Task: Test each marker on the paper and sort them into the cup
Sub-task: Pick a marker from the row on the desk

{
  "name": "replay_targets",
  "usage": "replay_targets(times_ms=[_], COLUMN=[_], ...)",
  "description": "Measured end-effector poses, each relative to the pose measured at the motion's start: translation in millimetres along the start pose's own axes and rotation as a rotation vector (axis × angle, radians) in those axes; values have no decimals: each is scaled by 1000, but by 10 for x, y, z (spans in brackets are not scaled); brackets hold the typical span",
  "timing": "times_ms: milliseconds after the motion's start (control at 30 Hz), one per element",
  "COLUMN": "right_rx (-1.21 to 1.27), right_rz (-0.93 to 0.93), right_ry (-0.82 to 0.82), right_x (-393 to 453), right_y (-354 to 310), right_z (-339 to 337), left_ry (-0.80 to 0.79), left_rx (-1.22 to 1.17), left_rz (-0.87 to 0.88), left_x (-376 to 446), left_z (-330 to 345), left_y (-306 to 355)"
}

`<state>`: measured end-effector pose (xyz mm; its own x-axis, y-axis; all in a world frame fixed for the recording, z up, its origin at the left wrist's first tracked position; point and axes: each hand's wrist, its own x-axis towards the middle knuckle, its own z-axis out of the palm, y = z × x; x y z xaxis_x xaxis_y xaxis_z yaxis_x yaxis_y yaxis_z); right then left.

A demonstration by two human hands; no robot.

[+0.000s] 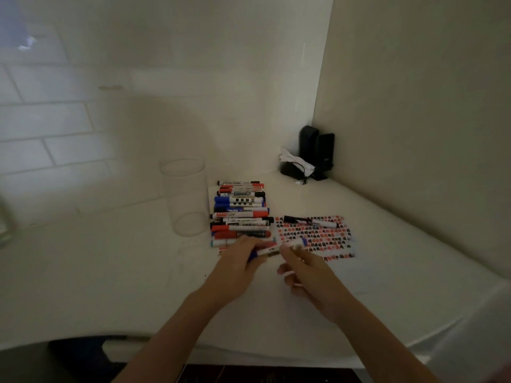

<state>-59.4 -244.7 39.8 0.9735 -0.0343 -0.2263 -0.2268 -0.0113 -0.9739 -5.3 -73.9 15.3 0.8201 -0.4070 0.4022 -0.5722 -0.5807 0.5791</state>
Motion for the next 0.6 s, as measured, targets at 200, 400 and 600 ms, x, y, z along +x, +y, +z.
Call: replay_targets(times_ms=[200,400,600], right_rx=[-65,-113,-108], right_rz=[-128,-211,-258], right_ry=[124,32,25], right_x=[43,-79,-82], right_y=[29,-11,-21], right_z=[208,153,45], left_ry=[-131,-198,-220], left_rx=[-92,-145,-195], left_rz=[-86,-18,4], left_x=[-152,-215,-142], left_z=[106,11,-3], left_y=[122,164,237])
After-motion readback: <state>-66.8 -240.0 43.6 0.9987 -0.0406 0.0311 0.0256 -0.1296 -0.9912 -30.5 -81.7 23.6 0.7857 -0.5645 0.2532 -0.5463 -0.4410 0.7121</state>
